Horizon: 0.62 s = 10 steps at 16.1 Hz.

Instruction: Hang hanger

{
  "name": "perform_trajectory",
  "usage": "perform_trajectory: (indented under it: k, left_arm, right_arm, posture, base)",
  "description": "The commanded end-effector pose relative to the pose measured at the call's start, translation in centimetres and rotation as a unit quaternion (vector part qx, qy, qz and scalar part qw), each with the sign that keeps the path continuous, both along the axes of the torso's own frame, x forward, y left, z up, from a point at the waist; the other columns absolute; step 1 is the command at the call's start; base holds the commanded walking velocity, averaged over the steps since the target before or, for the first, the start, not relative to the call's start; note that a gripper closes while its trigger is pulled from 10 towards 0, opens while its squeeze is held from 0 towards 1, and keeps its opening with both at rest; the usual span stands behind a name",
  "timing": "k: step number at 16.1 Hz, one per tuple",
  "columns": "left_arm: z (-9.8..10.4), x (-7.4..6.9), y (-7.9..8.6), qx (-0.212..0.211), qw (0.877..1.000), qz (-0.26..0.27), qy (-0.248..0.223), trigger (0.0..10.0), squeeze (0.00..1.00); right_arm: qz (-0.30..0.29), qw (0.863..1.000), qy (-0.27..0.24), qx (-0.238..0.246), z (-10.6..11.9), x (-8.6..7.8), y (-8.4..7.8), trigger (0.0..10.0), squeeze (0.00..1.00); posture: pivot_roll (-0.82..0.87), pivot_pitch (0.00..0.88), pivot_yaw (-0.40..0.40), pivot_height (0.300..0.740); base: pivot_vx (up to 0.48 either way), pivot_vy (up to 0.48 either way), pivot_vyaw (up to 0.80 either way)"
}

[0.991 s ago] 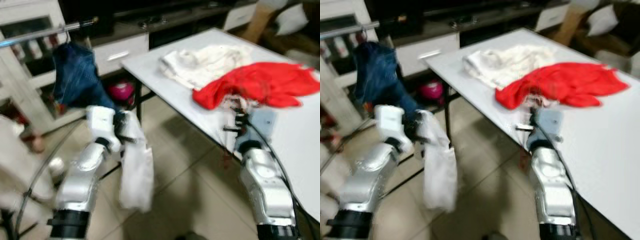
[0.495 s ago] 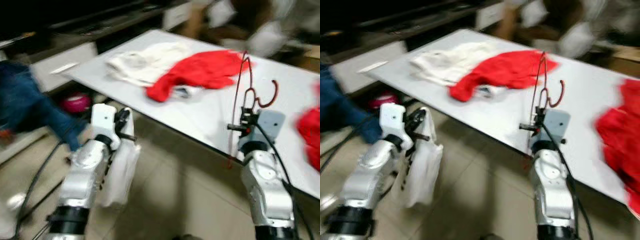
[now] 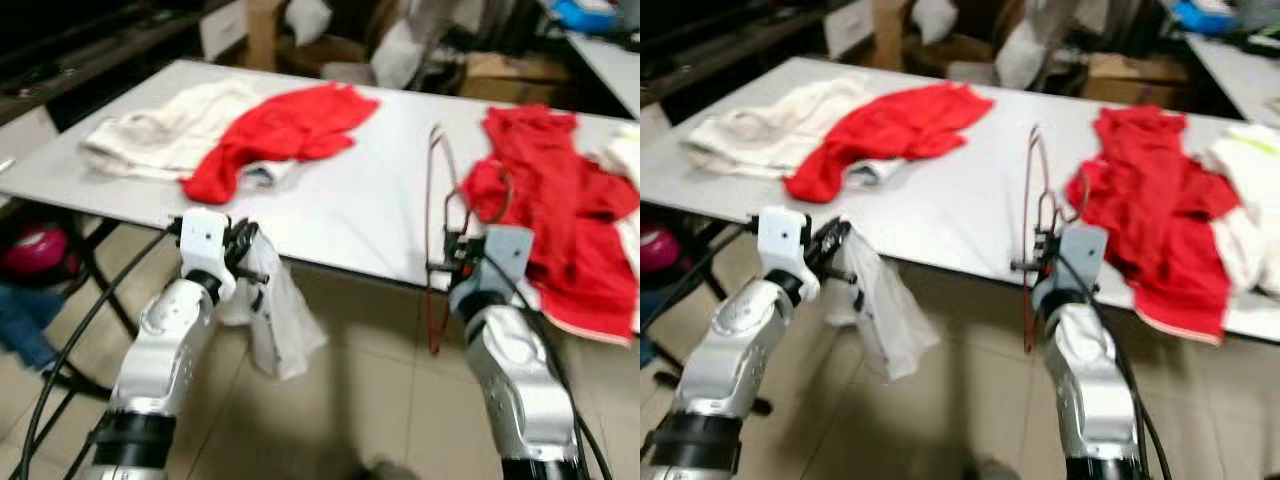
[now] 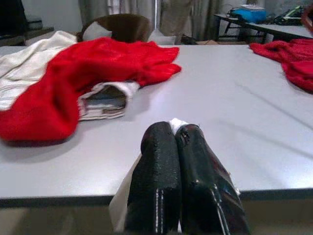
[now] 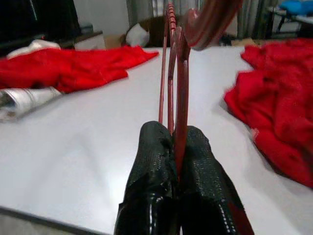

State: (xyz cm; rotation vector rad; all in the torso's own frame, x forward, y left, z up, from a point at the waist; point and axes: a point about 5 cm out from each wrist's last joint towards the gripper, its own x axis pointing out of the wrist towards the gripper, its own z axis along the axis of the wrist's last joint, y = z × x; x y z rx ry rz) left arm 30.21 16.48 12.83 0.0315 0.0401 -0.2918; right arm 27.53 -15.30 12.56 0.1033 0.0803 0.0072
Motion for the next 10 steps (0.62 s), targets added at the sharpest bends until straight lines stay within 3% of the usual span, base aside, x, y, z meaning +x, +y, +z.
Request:
perform_trajectory:
  k: [1,3,9,10]
  left_arm:
    - [0.18,0.19,-0.23,0.0,1.0,-0.002,-0.001,10.0,0.0]
    - [0.17,0.21,-0.27,0.001,1.0,-0.001,-0.001,10.0,0.0]
    - [0.17,0.33,-0.23,0.001,1.0,0.0,-0.001,10.0,0.0]
    - [0.17,0.35,-0.22,0.001,1.0,0.001,-0.001,10.0,0.0]
  right_arm:
    - [-0.002,1.0,0.006,-0.001,-0.07,-0.14,-0.43,10.0,0.0]
    - [-0.002,1.0,0.008,0.002,-0.1,-0.14,-0.47,10.0,0.0]
    - [0.001,1.0,0.014,0.0,-0.07,-0.08,-0.5,10.0,0.0]
    - [0.002,1.0,0.015,-0.001,-0.06,-0.05,-0.49,10.0,0.0]
  posture:
    - [-0.05,0.0,0.018,0.74]
    - [-0.05,0.0,0.018,0.74]
    - [-0.05,0.0,0.014,0.74]
    - [-0.05,0.0,0.013,0.74]
  base:
    - [0.0,0.24,-0.8]
    - [0.0,0.0,-0.63]
    - [0.0,0.267,0.0]
    - [0.0,0.296,-0.59]
